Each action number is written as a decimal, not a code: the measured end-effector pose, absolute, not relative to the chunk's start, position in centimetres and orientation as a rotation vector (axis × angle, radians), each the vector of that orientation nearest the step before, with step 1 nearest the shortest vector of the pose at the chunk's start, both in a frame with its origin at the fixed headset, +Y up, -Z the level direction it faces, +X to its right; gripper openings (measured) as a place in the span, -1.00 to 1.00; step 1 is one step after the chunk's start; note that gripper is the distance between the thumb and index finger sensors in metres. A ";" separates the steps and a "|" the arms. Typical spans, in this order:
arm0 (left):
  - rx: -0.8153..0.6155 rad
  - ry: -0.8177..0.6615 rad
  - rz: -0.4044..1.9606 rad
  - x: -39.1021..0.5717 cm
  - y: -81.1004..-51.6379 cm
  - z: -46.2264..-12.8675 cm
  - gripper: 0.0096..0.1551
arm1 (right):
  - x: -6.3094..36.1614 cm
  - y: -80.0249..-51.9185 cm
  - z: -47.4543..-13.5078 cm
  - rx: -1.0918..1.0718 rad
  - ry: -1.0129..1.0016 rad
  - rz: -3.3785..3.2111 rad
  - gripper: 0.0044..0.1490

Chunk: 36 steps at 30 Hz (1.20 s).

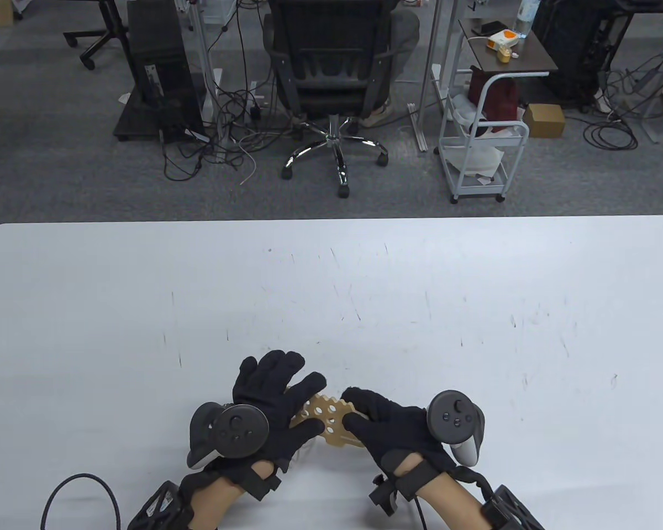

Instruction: Thread rope through all holes on crocodile lacing toy

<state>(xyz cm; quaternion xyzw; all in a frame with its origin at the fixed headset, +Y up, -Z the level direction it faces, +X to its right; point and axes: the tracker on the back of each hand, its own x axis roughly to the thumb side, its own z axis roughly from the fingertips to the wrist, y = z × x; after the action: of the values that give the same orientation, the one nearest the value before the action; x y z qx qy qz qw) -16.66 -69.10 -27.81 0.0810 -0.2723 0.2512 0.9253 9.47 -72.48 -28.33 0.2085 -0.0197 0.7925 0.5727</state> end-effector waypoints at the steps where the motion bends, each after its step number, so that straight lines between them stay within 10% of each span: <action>1: 0.168 -0.554 0.512 -16.7 -69.1 -27.8 -0.09 | 9.5 -72.5 -28.4 0.491 -0.046 1.864 -0.32; 36: 0.288 -0.164 0.791 -24.1 -68.3 -30.4 -0.18 | 13.1 -72.3 -29.3 0.233 -0.099 1.658 -0.37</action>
<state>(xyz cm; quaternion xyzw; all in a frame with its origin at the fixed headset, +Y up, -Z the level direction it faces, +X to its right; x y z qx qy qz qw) -24.14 -68.28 -30.44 0.1398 -0.0793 0.3836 0.9094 13.10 -72.35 -29.34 0.1032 -0.0437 0.7353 0.6684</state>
